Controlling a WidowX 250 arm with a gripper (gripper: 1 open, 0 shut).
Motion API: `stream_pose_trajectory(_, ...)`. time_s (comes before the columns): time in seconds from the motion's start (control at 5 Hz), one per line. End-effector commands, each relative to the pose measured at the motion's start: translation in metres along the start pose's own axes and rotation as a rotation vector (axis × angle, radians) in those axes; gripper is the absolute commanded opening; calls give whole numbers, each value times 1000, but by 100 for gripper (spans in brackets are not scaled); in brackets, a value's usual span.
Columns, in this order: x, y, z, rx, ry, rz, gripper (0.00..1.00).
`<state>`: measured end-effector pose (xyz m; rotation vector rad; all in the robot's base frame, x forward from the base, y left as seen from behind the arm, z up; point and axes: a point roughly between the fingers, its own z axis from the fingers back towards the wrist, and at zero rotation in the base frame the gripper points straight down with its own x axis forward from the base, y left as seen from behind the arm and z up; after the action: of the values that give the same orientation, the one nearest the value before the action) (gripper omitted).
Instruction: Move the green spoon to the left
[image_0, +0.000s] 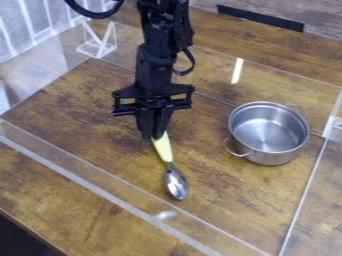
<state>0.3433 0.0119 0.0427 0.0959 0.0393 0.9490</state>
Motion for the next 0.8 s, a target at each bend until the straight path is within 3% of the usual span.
stream_pose_trajectory(0.0, -5, -11, 8, -27, 0, 49, 0)
stream_pose_trajectory(0.2, -16, -21, 10, -29, 14, 80, 0)
stream_pose_trajectory(0.4, -18, -32, 7, -39, 24, 127, 100)
stream_pose_trajectory(0.6, -19, -39, 11, -53, 34, 187, 0)
